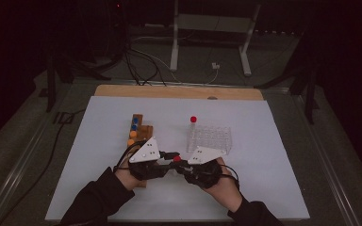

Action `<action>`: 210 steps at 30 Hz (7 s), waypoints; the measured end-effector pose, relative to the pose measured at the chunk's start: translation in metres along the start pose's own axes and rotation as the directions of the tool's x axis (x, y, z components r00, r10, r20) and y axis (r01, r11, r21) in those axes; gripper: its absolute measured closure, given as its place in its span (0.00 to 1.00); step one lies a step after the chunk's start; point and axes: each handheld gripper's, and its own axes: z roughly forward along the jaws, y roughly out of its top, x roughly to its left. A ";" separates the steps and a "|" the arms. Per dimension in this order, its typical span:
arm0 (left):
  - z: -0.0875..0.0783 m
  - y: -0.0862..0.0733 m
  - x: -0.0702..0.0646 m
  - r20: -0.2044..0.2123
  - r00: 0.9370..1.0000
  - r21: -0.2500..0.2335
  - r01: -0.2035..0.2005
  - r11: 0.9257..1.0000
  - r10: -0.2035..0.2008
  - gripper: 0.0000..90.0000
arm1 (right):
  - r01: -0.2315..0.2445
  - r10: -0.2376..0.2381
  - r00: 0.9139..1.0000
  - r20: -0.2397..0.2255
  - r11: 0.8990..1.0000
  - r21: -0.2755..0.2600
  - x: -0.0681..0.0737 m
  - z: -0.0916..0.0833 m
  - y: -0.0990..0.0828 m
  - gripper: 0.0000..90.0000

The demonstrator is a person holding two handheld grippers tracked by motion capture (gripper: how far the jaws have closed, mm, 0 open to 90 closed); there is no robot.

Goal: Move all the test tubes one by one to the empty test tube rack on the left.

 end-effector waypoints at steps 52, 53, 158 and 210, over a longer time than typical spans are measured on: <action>-0.101 0.003 0.039 -0.295 0.953 -0.110 0.042 0.993 -0.073 0.79 | -0.109 0.110 0.994 0.003 0.992 -0.067 -0.024 -0.016 -0.002 0.00; -0.102 0.002 0.038 -0.299 0.952 -0.106 0.042 0.993 -0.072 0.79 | -0.108 0.108 0.994 0.005 0.992 -0.069 -0.024 -0.016 -0.002 0.00; -0.098 -0.035 0.034 -0.237 0.954 -0.033 0.182 0.983 -0.185 0.03 | -0.117 0.132 0.987 0.095 0.983 -0.143 -0.055 -0.023 0.006 0.00; -0.106 -0.034 0.034 -0.254 0.952 -0.074 0.158 0.985 -0.171 0.03 | -0.200 0.175 0.950 0.257 0.977 0.074 -0.142 0.057 0.007 0.64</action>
